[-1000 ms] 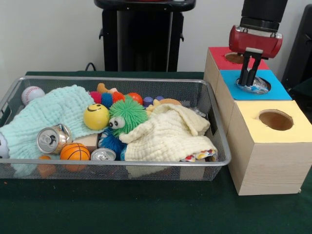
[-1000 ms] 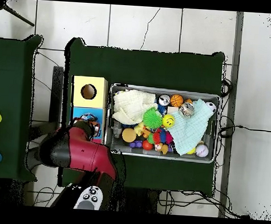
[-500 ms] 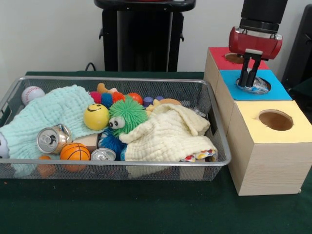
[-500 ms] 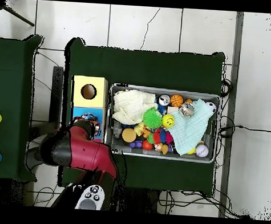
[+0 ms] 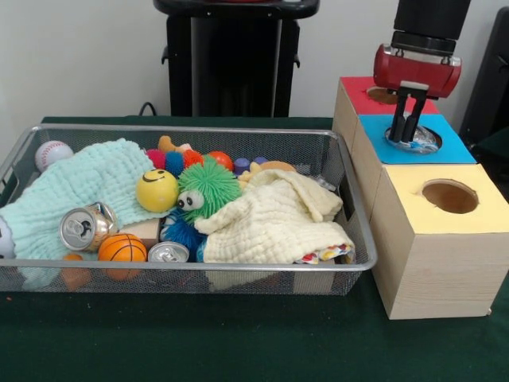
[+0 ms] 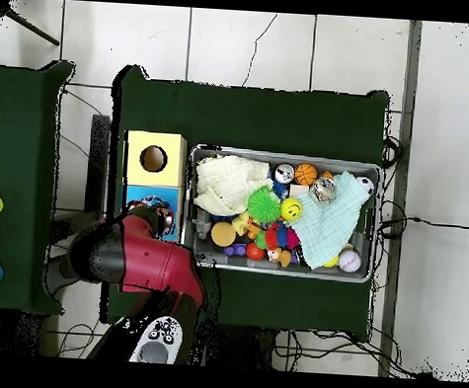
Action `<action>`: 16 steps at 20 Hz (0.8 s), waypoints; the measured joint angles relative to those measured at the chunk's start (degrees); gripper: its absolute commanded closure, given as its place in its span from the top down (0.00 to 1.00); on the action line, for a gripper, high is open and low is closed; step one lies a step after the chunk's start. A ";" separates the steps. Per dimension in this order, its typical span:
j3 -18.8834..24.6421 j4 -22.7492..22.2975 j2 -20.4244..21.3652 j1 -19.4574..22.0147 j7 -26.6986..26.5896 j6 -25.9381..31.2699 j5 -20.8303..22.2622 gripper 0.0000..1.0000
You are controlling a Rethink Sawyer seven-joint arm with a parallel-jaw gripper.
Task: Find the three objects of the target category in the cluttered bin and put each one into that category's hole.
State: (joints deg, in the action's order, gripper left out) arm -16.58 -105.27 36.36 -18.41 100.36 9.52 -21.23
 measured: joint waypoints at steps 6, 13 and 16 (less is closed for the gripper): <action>3.07 1.43 0.55 4.24 0.00 6.20 -0.18 0.00; 6.40 2.10 1.07 8.34 0.00 10.64 -0.14 0.00; 6.87 2.30 1.09 8.94 0.00 11.49 -0.14 0.00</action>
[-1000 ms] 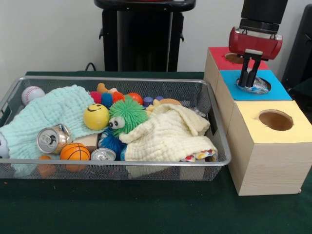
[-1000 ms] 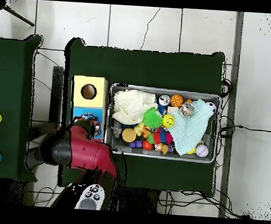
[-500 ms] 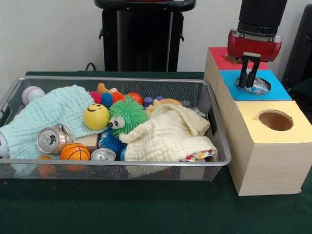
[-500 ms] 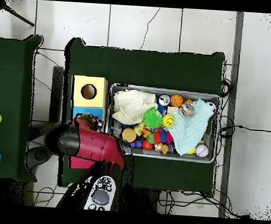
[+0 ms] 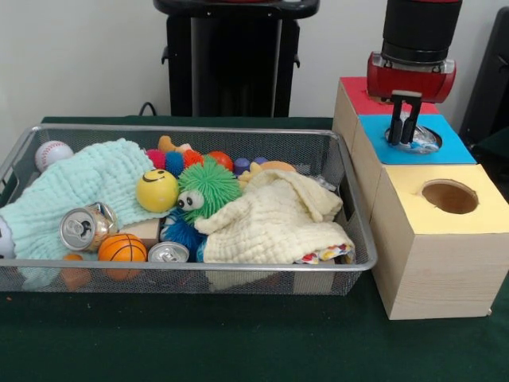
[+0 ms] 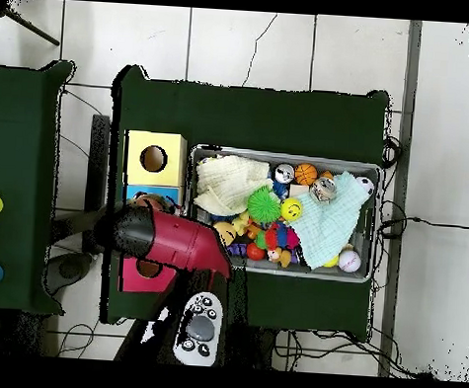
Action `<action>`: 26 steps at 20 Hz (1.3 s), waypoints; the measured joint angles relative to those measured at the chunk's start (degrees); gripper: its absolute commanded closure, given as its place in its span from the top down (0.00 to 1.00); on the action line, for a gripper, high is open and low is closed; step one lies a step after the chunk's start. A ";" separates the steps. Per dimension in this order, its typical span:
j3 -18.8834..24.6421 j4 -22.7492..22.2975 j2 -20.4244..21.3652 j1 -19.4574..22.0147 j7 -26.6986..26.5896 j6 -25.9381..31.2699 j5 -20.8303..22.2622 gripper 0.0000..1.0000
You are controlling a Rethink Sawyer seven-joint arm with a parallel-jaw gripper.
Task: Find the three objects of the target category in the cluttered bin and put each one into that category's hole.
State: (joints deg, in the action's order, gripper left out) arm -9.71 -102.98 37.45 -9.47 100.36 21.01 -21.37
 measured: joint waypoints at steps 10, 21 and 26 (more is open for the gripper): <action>-3.18 1.51 -1.38 -3.93 0.01 0.26 0.00 0.00; -4.87 2.58 -9.07 -11.48 0.01 -3.34 -0.64 0.00; -5.30 2.58 -9.38 -11.66 0.01 -4.05 -1.62 0.00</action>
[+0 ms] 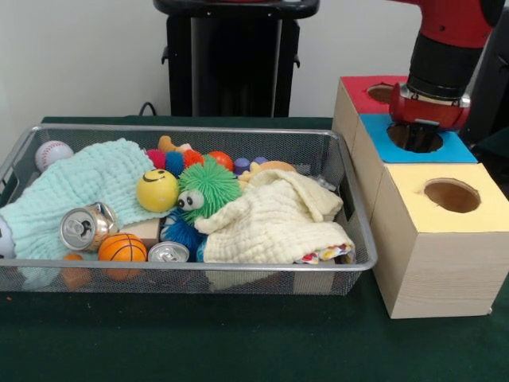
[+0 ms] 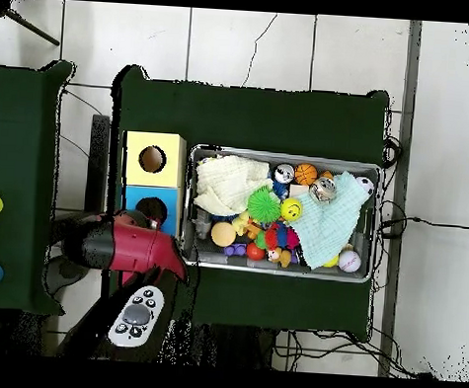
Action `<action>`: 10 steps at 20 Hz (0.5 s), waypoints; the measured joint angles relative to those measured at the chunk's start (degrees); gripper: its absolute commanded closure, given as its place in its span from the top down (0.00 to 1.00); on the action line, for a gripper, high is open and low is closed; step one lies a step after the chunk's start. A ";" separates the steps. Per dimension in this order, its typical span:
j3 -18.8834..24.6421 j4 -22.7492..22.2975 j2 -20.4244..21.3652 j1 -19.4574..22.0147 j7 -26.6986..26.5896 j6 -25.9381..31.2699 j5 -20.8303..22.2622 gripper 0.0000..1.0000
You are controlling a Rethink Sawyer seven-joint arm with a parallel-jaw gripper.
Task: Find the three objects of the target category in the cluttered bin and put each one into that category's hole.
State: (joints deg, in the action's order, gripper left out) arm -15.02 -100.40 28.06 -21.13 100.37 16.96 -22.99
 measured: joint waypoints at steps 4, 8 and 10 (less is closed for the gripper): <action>-1.00 0.12 -0.32 -0.93 0.00 -0.02 -0.80 0.00; -3.15 0.16 -0.70 -2.91 0.00 0.01 -1.06 0.00; -4.64 0.17 -0.71 -4.17 0.00 0.04 -1.06 0.00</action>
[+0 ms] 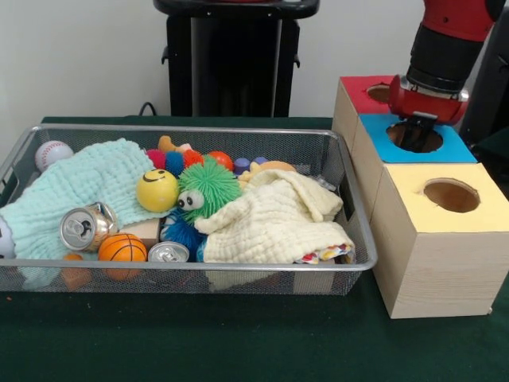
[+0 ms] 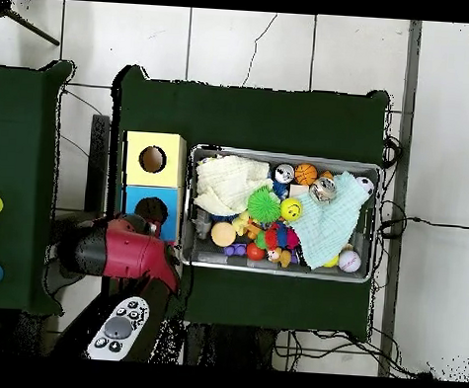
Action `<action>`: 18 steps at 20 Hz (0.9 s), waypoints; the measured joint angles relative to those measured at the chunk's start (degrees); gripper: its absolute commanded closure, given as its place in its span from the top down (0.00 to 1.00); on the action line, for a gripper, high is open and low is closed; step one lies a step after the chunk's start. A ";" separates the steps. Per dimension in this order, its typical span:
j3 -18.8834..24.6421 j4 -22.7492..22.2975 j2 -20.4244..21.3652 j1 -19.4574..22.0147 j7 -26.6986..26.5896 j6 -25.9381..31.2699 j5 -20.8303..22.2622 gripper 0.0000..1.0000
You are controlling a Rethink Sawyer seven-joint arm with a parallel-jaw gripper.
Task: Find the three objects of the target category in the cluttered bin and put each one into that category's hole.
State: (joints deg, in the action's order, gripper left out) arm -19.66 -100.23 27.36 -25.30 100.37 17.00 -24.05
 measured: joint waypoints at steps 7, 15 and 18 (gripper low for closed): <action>-2.08 0.01 0.98 -0.90 0.00 0.90 0.00 0.00; -3.04 0.45 2.30 -0.49 0.00 1.10 0.01 0.00; -3.04 0.96 2.51 0.04 0.00 1.40 0.01 0.00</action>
State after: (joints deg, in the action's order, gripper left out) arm -22.69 -99.27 29.87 -25.27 100.37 18.40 -24.04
